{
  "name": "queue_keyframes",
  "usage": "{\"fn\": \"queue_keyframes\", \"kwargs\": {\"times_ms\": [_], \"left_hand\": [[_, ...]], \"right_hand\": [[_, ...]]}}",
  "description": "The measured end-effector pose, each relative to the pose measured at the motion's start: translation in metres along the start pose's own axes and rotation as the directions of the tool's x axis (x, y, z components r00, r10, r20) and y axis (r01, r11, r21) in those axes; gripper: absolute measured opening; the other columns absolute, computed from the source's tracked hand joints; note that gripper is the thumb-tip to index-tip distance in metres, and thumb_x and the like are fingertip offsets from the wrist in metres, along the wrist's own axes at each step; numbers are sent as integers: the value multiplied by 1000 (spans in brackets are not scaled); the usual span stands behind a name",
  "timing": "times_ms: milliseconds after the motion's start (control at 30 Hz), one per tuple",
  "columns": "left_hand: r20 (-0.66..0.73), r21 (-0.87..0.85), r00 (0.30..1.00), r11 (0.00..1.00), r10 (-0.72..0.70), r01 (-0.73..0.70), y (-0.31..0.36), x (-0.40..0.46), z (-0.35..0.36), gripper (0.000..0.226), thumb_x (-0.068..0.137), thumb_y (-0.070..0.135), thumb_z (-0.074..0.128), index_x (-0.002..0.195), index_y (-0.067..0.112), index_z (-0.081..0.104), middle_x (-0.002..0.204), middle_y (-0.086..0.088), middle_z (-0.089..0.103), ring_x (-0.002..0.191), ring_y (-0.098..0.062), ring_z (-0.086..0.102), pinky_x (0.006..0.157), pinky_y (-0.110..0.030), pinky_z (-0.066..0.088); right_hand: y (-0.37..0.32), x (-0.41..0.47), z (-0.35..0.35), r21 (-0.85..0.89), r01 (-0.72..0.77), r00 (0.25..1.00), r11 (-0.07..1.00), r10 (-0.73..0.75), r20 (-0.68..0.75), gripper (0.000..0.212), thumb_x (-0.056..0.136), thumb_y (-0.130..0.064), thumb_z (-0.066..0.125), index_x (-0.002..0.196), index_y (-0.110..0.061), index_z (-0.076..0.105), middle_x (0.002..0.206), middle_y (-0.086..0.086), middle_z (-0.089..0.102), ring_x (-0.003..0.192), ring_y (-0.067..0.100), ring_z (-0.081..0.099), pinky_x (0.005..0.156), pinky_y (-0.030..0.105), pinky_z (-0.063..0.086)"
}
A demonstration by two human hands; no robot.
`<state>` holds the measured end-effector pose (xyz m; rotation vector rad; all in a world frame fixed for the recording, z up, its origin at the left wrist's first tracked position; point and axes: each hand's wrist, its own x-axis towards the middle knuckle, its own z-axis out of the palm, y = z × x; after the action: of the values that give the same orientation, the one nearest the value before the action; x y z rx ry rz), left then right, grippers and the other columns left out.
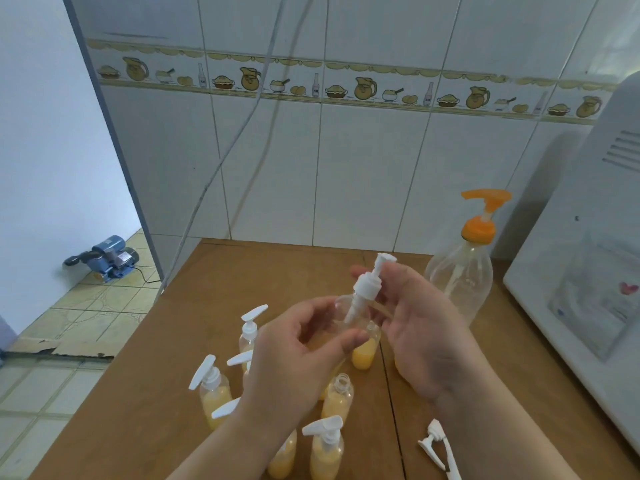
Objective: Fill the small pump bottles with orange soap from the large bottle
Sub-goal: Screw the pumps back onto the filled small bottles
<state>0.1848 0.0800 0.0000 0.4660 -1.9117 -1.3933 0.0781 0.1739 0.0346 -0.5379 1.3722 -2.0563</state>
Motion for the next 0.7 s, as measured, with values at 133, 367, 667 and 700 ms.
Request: {"fn": "queue_keyframes", "kwargs": {"times_ms": [133, 367, 667, 700], "left_hand": [[-4, -10, 1000, 1000, -16, 16, 2, -1, 0, 42, 57, 44, 77, 97, 35, 68, 88, 20, 72, 86, 0, 67, 76, -17, 53], [14, -7, 1000, 1000, 2, -2, 4, -2, 0, 39, 59, 40, 78, 96, 35, 68, 87, 20, 72, 85, 0, 67, 75, -16, 53], [73, -25, 997, 999, -24, 26, 4, -3, 1, 45, 60, 39, 78, 102, 25, 71, 87, 15, 73, 85, -2, 68, 76, -22, 56], [75, -38, 996, 998, -42, 44, 4, -3, 1, 46, 60, 40, 78, 103, 25, 71, 88, 14, 74, 85, -4, 69, 78, -26, 57]], "right_hand": [[0, 2, 0, 38, -12, 1000, 999, 12, -4, 39, 65, -19, 77, 101, -9, 66, 88, 3, 70, 90, 22, 63, 86, 34, 49], [0, 0, -4, 45, 19, 1000, 999, -19, -5, 62, 43, -36, 93, 96, -13, 71, 86, 3, 67, 84, 18, 63, 82, 33, 51], [3, -6, -4, -8, -51, 998, 999, 51, 38, 49, 47, -37, 90, 90, -19, 76, 88, 1, 72, 88, 15, 66, 88, 35, 48], [1, -7, -5, 5, -69, 996, 998, 68, 53, 36, 59, -31, 82, 92, -16, 76, 94, 3, 72, 94, 17, 65, 93, 38, 46]]}}
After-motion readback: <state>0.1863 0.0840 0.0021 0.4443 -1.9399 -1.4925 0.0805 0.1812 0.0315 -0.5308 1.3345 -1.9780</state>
